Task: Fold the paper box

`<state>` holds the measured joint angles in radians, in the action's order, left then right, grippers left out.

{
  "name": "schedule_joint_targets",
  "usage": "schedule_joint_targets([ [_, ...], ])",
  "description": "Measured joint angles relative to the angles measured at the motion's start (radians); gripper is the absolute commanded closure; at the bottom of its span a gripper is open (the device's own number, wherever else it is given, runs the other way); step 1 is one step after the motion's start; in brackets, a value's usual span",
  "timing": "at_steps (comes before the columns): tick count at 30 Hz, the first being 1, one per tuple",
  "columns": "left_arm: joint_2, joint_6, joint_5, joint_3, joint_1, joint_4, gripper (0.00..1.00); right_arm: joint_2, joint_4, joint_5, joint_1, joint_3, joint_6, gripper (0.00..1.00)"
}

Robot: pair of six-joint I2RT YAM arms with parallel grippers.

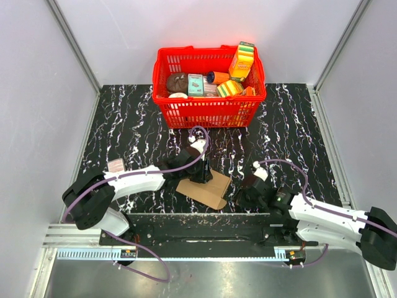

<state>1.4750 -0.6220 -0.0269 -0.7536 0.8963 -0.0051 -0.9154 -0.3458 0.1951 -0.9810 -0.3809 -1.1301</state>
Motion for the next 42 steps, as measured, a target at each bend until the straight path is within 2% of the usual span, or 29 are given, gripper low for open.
schedule_joint_targets([
  [9, 0.001, 0.000, 0.000, 0.000, 0.000, 0.000, 0.66, -0.038, 0.102, -0.137, -0.010, -0.005, -0.001, 0.97],
  [25, 0.001, -0.001, 0.000, 0.000, 0.000, 0.000, 0.66, -0.185, 0.204, -0.151, -0.012, -0.005, -0.002, 0.97],
  [42, 0.001, -0.005, 0.001, 0.000, 0.000, 0.004, 0.66, -0.210, 0.351, -0.153, -0.014, 0.054, -0.049, 0.96],
])
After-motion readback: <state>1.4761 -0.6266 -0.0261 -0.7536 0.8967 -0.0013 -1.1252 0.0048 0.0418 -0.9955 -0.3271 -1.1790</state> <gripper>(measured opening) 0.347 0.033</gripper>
